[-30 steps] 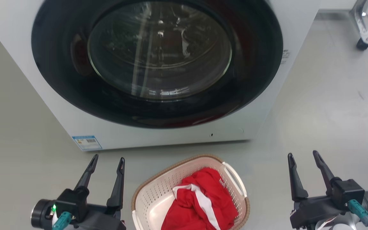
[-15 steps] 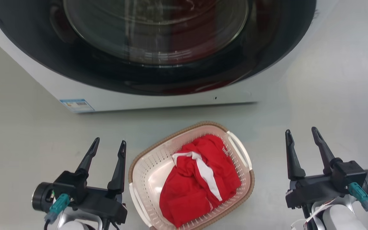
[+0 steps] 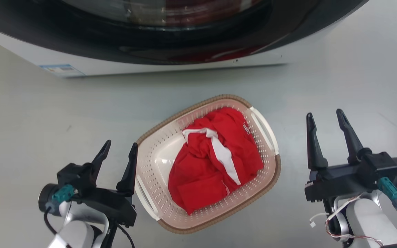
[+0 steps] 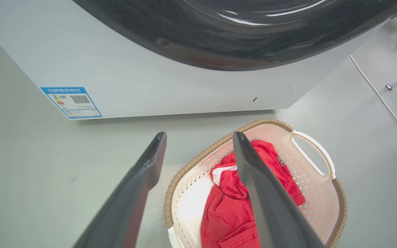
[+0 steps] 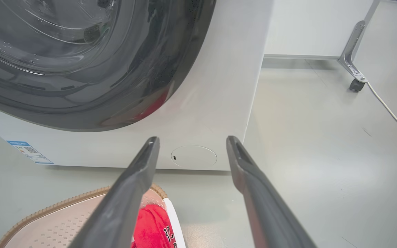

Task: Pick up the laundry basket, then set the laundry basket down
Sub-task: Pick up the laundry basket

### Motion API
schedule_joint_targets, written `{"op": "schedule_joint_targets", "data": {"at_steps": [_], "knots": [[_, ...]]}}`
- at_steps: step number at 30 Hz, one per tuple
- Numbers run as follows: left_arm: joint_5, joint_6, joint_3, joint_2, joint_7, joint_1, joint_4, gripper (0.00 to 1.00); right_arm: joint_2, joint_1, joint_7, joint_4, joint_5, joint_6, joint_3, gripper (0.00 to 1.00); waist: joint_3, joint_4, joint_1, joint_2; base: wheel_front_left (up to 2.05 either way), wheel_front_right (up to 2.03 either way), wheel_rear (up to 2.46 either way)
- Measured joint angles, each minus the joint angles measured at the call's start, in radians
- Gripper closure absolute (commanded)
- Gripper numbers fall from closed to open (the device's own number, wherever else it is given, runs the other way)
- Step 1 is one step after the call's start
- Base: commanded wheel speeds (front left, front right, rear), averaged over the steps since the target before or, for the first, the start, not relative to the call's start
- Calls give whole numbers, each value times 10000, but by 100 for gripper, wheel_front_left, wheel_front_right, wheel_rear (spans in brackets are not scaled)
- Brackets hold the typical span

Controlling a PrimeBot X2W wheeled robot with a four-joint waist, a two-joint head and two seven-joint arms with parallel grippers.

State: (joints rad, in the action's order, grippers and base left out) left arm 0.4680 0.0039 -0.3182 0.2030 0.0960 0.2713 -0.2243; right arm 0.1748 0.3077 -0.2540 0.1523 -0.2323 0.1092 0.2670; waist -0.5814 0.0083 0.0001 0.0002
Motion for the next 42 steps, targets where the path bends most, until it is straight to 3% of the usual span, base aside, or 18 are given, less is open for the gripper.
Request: {"op": "schedule_joint_targets", "data": {"at_steps": [16,31,32,33,35,36,42], "knots": [[474,-671,69,305,-1302,1516,-2086,0,-408,911,-27,-48,217,54,52,0,-2112,-386,1,1,0,0,0],[938,-934,148,288,-1739,2505,-3827,0,-470,924,-27,128,221,54,-92,0,-2571,-726,-1,0,0,0,0],[949,-934,161,282,-1739,2574,-3919,8,-474,923,-27,132,222,54,-102,0,-2580,-731,0,0,0,0,0],[963,-938,171,276,-1739,2640,-4004,33,-479,923,-27,134,226,54,-105,0,-2588,-736,-1,0,0,0,0],[989,-1011,180,249,-1739,2762,-4184,95,-499,923,-27,142,234,54,-109,0,-2600,-742,-1,0,0,0,0],[1007,-1012,180,228,-1739,2816,-4251,100,-508,923,-27,144,234,52,-115,0,-2605,-743,-1,0,0,0,0],[1034,-1072,190,161,-1730,3039,-4686,100,-539,925,-27,159,307,52,-174,0,-2625,-740,-1,-3,0,0,0]]}}
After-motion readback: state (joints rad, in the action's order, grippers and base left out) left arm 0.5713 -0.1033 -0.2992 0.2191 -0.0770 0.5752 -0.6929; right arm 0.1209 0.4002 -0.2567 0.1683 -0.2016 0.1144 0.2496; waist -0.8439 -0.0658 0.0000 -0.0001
